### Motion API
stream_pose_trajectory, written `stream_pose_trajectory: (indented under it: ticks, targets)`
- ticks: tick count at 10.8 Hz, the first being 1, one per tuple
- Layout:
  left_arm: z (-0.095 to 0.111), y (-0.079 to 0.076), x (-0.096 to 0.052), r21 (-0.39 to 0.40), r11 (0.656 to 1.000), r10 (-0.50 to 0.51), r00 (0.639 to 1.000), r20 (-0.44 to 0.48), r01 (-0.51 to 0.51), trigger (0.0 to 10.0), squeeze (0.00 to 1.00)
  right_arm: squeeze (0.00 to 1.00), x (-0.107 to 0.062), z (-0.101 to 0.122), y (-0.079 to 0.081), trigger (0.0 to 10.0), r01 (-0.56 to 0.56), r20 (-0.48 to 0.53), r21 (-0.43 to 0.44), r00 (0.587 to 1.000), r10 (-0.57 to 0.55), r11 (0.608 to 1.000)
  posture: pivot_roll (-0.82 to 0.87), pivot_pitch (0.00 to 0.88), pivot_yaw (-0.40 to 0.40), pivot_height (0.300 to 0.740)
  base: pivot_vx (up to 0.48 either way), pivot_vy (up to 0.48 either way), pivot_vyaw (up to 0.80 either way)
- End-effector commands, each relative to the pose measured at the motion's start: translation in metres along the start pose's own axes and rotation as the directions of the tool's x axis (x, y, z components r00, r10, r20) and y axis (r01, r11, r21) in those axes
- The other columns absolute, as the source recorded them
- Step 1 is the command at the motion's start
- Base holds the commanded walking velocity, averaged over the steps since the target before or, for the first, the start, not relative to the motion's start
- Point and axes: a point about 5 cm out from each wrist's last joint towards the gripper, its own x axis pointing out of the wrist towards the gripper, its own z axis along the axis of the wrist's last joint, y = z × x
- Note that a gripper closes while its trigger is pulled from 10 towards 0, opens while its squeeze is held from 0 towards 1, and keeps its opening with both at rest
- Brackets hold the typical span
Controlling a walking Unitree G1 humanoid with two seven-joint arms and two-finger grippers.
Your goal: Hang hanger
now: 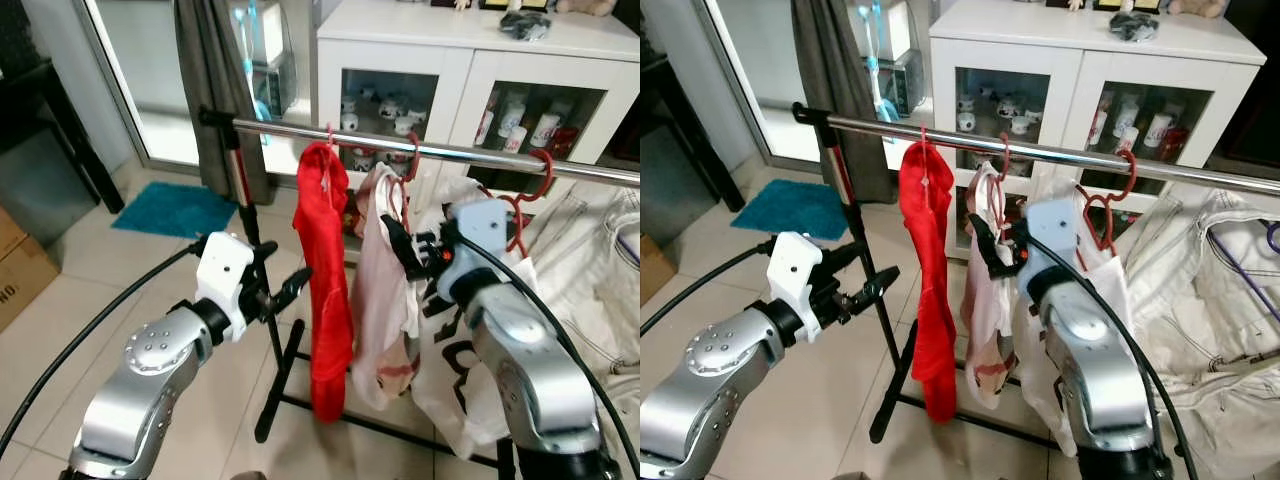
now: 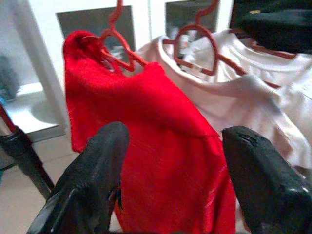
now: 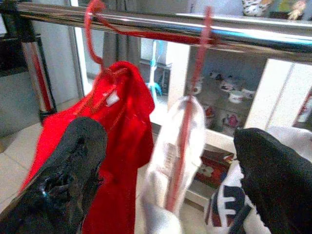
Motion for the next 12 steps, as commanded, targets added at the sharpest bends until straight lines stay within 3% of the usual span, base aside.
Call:
stream_pose_trajectory:
  ticks: [1,2,3,4,6,7,8,12]
  targets:
    - [0.003,-0.002,0.0,0.018,0.999,-0.031,0.999,0.013,0.03,10.0,0.0,0.82,0.006,-0.001,-0.001,10.0,0.012,-0.042,-0.008,0.999,-0.012,1.0,-0.03,0.0,0.026,0.74,0.0,0.0,0.0]
    - [0.004,-0.003,-0.001,0.033,0.998,-0.056,0.998,0.01,0.056,10.0,0.0,0.16,0.016,-0.001,-0.005,10.0,0.024,-0.07,-0.011,0.997,-0.024,1.0,-0.03,0.0,0.025,0.74,0.0,0.0,0.0]
    - [0.004,-0.005,-0.001,0.034,0.997,-0.073,0.997,0.006,0.073,10.0,0.0,0.0,0.025,-0.001,-0.014,10.0,0.072,-0.111,-0.009,0.991,-0.072,0.997,-0.03,0.0,0.025,0.74,0.0,0.0,0.0]
    - [0.004,-0.006,-0.002,0.039,0.995,-0.095,0.995,-0.002,0.095,10.0,0.0,0.0,0.036,-0.003,-0.029,10.0,0.149,-0.173,-0.012,0.974,-0.149,0.989,-0.02,0.0,0.024,0.74,0.0,0.0,0.0]
    - [0.003,-0.008,-0.002,0.048,0.992,-0.116,0.993,-0.011,0.117,10.0,0.0,0.0,0.052,-0.003,-0.044,10.0,0.175,-0.253,0.005,0.953,-0.168,0.985,-0.02,0.0,0.02,0.74,0.0,0.0,0.0]
    - [0.003,-0.008,-0.002,0.051,0.991,-0.124,0.992,-0.014,0.124,10.0,0.0,0.0,0.059,-0.005,-0.047,2.9,0.16,-0.293,0.039,0.946,-0.142,0.986,-0.02,0.0,0.014,0.74,0.0,0.0,0.0]
    - [0.003,-0.008,-0.002,0.056,0.99,-0.131,0.991,-0.016,0.132,10.0,0.0,0.0,0.066,-0.005,-0.05,0.0,0.153,-0.307,0.053,0.943,-0.129,0.987,-0.01,0.0,0.011,0.74,0.0,0.0,0.0]
    - [0.003,-0.009,-0.002,0.065,0.986,-0.151,0.988,-0.027,0.152,10.0,0.0,0.0,0.075,0.004,-0.058,0.0,0.109,-0.305,0.071,0.949,-0.082,0.992,-0.02,0.0,0.008,0.74,0.0,0.0,0.0]
